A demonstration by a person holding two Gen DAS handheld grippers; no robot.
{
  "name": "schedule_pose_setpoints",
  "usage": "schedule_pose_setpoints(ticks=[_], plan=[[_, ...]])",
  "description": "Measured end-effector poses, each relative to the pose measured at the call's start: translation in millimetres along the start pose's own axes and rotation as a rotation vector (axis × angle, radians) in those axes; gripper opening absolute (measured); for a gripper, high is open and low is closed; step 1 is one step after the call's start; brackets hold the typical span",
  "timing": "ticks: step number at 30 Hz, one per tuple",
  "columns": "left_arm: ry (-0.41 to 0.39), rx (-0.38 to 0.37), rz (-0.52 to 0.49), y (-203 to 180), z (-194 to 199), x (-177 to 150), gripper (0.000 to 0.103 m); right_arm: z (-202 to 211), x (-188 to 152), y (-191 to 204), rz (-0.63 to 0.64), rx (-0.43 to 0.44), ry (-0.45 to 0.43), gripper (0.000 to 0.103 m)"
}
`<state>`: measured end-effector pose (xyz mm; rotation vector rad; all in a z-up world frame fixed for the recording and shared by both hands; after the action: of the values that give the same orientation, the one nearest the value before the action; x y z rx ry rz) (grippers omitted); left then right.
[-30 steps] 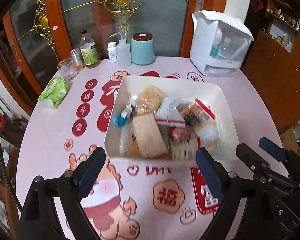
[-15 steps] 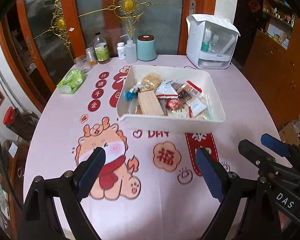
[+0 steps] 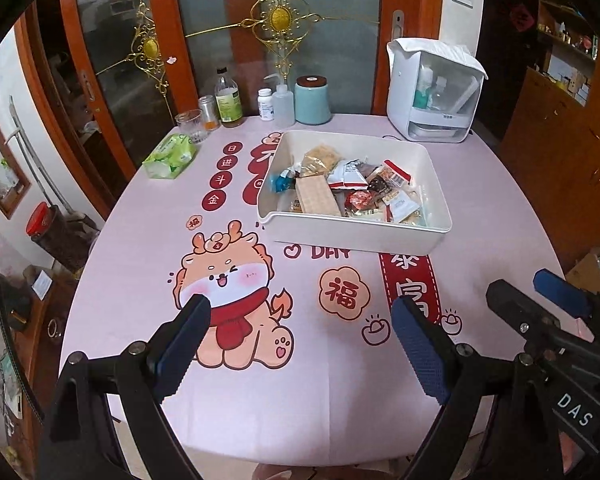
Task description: Organize snacks
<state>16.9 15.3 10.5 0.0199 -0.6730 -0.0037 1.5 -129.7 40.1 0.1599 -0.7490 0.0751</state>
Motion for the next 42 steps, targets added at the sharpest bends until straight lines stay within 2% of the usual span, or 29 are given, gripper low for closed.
schedule_pose_setpoints(ticks=[12, 21, 42], plan=[[0.013, 0.024, 0.011, 6.0, 0.2, 3.6, 0.091, 1.3, 3.4, 4.9, -0.006, -0.009, 0.003, 0.065], [0.001, 0.019, 0.001, 7.0, 1.3, 4.5, 0.091, 2.1, 3.1, 6.4, -0.015, -0.009, 0.0, 0.065], [0.028, 0.001, -0.012, 11.3, -8.1, 10.2, 0.091, -4.0, 3.2, 8.1, -0.04, -0.018, 0.018, 0.065]])
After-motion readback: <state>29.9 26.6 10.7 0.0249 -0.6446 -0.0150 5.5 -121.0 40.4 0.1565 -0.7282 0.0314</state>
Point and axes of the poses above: each gripper's, at about its wrist camera, not at the fingertips, and z roughly against the way its jaws point, y to its left, x to its top, the point moved 1 cm from there along -z, roughly the way its jaws point, and after that the axes turned 2 degrees about -y, right-handed, at the moved point
